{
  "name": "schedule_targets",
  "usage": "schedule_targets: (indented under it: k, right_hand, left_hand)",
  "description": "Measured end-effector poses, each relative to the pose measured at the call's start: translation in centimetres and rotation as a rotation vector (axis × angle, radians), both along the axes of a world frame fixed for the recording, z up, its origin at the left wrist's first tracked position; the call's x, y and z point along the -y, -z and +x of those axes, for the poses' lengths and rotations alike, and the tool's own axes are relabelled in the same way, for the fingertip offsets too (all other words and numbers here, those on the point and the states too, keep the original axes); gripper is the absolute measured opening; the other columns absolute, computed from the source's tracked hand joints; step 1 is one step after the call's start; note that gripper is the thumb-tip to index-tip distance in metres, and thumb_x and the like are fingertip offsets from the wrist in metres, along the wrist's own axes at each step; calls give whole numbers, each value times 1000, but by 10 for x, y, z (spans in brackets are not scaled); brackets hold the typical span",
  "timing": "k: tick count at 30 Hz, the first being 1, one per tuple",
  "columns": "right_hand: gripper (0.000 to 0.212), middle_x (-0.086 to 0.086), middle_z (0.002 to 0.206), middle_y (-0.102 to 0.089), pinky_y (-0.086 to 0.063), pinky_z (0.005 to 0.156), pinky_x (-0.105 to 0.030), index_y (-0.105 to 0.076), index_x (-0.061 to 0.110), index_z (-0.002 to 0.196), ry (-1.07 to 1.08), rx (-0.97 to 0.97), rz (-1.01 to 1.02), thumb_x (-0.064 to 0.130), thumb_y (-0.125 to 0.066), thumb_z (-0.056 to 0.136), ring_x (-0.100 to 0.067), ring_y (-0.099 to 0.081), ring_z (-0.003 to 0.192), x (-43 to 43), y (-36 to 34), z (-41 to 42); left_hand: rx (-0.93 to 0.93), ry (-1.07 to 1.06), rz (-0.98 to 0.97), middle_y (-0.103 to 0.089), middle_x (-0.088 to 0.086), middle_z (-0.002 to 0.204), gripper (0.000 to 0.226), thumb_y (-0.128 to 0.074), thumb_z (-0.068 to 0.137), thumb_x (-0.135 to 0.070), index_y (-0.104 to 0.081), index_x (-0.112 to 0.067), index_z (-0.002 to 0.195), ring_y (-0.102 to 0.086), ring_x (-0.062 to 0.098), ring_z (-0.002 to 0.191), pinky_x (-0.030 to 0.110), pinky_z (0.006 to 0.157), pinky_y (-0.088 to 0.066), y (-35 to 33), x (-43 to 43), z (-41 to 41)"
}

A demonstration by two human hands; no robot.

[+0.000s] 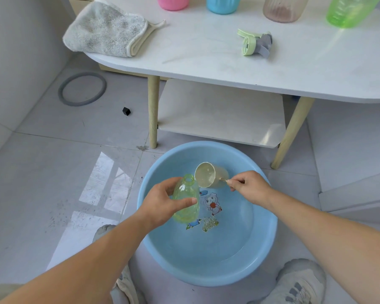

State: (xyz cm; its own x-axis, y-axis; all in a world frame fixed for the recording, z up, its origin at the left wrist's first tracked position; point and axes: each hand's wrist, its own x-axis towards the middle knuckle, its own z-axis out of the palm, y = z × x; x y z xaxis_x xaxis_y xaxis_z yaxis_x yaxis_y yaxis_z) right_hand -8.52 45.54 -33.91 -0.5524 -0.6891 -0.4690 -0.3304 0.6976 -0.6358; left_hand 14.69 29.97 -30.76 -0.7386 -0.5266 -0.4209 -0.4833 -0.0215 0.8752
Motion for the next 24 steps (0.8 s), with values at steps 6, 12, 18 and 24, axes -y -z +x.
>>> schedule_targets:
  k: [6,12,18,24]
  right_hand:
    - [19,-1,80,-75,-54,97,-40,-74,16,80,107,159,-204,22,-64,95,-17,-72,85,-6,-46,-4]
    - [16,-13,87,-76,-55,95,-34,-74,15,81,86,151,-307,16,-65,93,-18,-72,84,-13,-114,-1]
    - [21,-11,88,-76,-51,81,-22,-76,6,85,-9,27,-344,20,-63,95,-10,-71,81,-22,-173,8]
    - [43,-24,86,-68,-46,93,-55,-77,26,79,-90,-131,-369,65,-57,74,-46,-59,92,-31,-198,14]
  left_hand:
    - [-23,-18,-1,-74,-13,118,73,-95,65,-45,-64,-34,130,-67,0,113,26,100,-52,-9,1,4]
    - [-59,10,-2,-78,-17,102,39,-91,76,-25,-72,-34,109,-72,-3,95,8,75,-51,-31,-4,2]
    - [-104,24,-17,-77,-18,102,40,-92,75,-25,-68,-42,103,-69,-8,97,4,74,-50,-48,-12,-6]
    - [-137,39,-12,-76,-18,103,41,-91,75,-26,-67,-43,103,-69,-8,97,5,73,-51,-58,-14,-6]
